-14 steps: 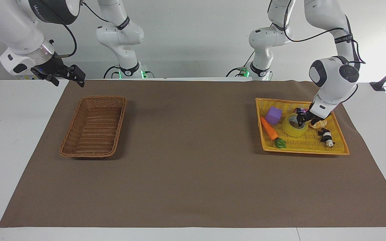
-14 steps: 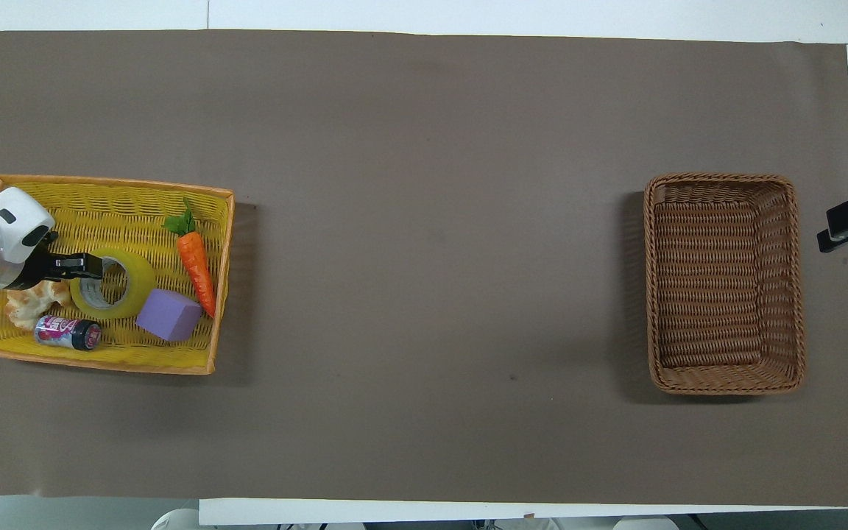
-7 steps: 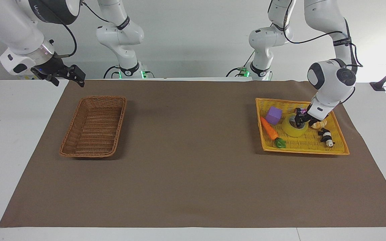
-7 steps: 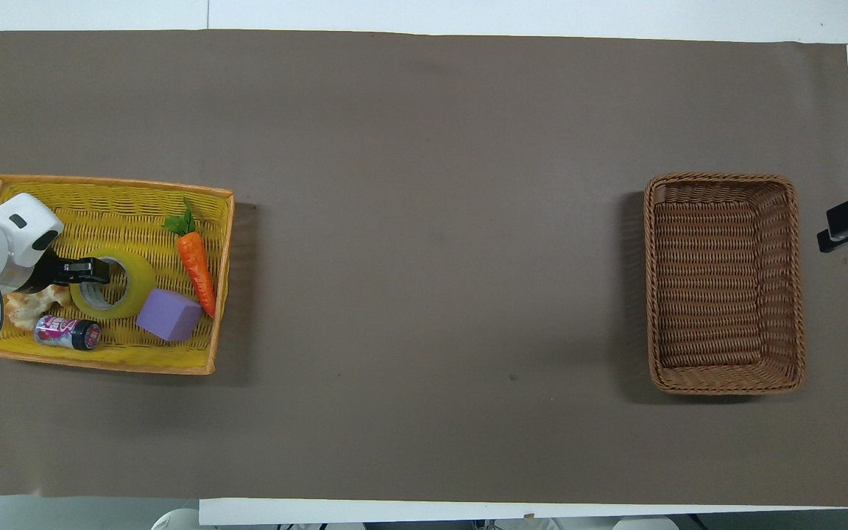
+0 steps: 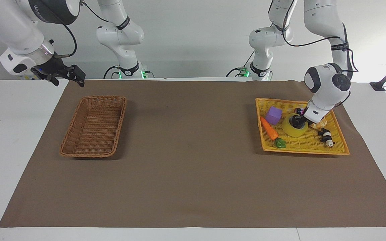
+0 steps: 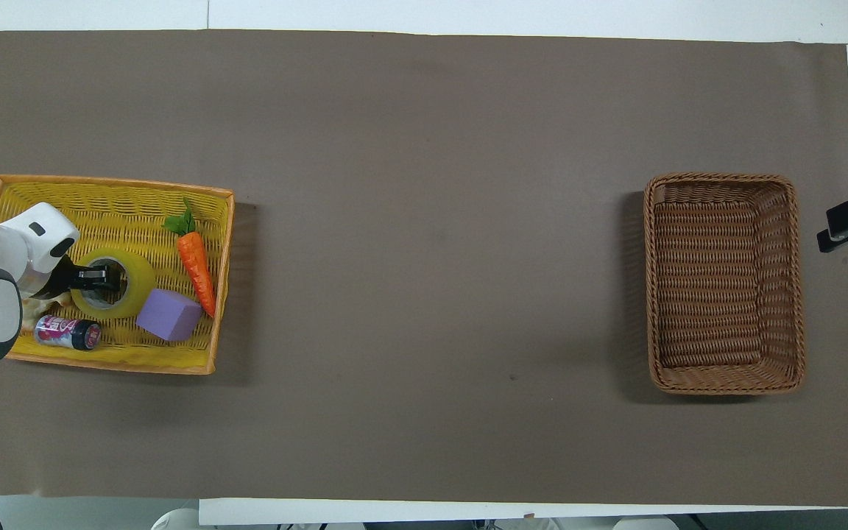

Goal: Move tape to another basket
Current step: 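Lower the left gripper onto the yellow tape roll and grasp its rim, then lift the tape with the left gripper while the right gripper reaches forward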

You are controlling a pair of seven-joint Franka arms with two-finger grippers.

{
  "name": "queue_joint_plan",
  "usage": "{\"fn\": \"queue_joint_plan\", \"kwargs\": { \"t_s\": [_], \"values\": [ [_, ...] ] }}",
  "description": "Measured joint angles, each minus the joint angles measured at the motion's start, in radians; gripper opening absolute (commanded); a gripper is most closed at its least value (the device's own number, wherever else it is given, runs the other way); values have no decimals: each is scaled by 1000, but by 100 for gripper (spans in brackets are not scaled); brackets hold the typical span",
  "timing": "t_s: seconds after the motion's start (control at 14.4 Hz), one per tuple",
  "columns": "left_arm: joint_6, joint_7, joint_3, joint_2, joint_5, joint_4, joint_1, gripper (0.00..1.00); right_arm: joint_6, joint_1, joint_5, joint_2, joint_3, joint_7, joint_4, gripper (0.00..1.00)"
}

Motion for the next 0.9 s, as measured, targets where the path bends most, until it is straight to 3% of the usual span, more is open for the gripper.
{"fn": "queue_joint_plan", "kwargs": {
  "t_s": [0.35,0.56,0.76,0.9],
  "values": [
    [-39,71,2,2,1,60,0,0,0,0,0,0,0,0,0,100],
    [-231,83,-8,11,-7,266,-24,0,0,0,0,0,0,0,0,100],
    [-446,-20,-15,45,-127,522,-193,0,0,0,0,0,0,0,0,100],
    [-468,-246,-25,67,-171,585,-370,0,0,0,0,0,0,0,0,100]
  ]
}}
